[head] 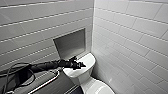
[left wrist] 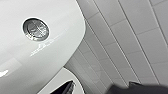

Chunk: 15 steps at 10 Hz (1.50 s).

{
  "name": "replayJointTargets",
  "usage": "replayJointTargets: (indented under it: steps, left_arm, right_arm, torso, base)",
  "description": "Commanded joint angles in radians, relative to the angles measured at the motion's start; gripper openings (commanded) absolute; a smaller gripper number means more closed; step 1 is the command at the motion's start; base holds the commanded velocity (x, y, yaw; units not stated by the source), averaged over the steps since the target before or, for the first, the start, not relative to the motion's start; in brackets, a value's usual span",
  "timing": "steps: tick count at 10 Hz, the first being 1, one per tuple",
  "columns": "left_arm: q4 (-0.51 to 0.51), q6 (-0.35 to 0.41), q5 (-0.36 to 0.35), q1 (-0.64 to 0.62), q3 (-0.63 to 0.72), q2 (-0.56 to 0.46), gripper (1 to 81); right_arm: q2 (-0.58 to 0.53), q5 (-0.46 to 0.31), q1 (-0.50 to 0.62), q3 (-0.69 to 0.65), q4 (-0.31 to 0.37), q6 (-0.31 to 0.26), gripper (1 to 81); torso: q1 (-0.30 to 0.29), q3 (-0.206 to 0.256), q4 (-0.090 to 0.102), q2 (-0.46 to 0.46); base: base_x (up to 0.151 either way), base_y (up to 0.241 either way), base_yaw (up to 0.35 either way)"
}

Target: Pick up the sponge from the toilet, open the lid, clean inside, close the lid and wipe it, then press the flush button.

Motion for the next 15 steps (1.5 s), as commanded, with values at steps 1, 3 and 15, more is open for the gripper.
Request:
replayJointTargets:
  steps: [1, 3, 15]
  left_arm:
    - [-0.018, -0.021, 0.073, -0.193, -0.085, 0.053, 81.1]
    - [-0.014, -0.021, 0.079, -0.224, -0.146, 0.096, 81.1]
    - [0.095, -0.021, 0.155, -0.295, -0.560, 0.320, 1.0]
  right_arm:
    - [-0.020, -0.067, 0.005, 0.022, 0.011, 0.001, 1.0]
    - [-0.018, -0.066, 0.006, 0.024, 0.011, 0.001, 1.0]
    - [-0.005, -0.066, 0.006, 0.025, 0.011, 0.001, 1.0]
  torso:
    - [0.000, -0.031, 0.000, 0.000]
    - [0.000, -0.030, 0.000, 0.000]
    - [0.002, -0.048, 0.000, 0.002]
  base:
    - [0.000, 0.000, 0.000]
    - [0.000, 0.000, 0.000]
    - [0.000, 0.000, 0.000]
